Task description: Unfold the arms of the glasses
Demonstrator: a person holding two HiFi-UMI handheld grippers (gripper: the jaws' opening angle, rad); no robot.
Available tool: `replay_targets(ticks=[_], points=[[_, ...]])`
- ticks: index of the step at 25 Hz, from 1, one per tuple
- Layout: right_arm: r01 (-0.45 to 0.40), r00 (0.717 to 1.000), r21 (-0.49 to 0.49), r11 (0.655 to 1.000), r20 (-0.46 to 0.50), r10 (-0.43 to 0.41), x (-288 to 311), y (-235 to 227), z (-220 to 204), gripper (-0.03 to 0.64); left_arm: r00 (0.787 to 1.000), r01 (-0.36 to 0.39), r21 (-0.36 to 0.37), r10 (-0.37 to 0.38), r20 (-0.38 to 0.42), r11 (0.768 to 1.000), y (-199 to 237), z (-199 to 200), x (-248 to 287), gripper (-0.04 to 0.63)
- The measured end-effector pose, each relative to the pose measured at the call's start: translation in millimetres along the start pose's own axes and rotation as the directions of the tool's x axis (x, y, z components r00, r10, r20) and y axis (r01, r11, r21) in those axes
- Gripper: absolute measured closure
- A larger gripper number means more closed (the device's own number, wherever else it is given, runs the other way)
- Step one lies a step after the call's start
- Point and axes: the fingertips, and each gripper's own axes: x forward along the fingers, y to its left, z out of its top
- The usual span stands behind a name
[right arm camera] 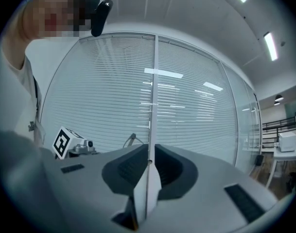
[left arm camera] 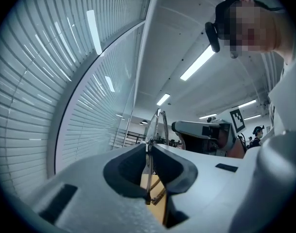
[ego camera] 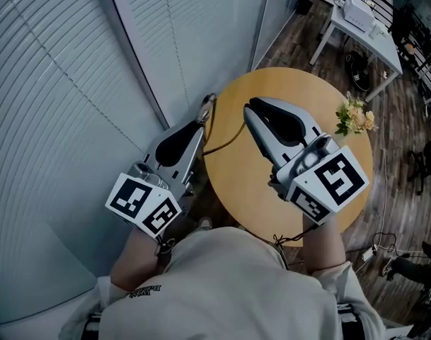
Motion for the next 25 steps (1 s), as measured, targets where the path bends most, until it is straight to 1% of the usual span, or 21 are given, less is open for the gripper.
replay_targets(ticks=[5,8,12,17,22,25], points=[[0.02,1.0,0.025,0.999,-0.021,-0.02,-16.2,-3.9,-19.7,0.58,0.995,-0.072,-0.04,0.074,0.063,0.997,19.1,14.2,-4.5,0.543],[0.026,0.998,0.021,0.999,-0.066,-0.025,-22.8,-1.9,-40.2,0.58,0.993,-0.088,-0.049,0.092,0.073,0.995,26.4,14.8,-5.6,0.543],[0.022,0.995,0.036,0.999,-0.102,-0.018,-24.4,2.4,-57.6,0.58,0.992,-0.093,-0.064,0.098,0.084,0.994,33.0,17.2,-5.7,0.543],[-0.029,0.986,0.044,0.999,-0.162,0.036,-25.3,17.1,-77.8,0.58,0.99,-0.089,-0.095,0.098,0.101,0.991,34.9,22.1,-4.0,0.543],[-0.068,0.975,0.061,0.996,-0.206,0.079,-29.2,29.8,-99.5,0.58,0.992,-0.081,-0.093,0.089,0.089,0.992,32.0,17.2,-0.3,0.543],[-0.07,0.973,0.076,0.995,-0.215,0.085,-31.7,31.8,-108.6,0.58,0.995,-0.07,-0.068,0.074,0.066,0.995,28.2,10.7,1.2,0.543]])
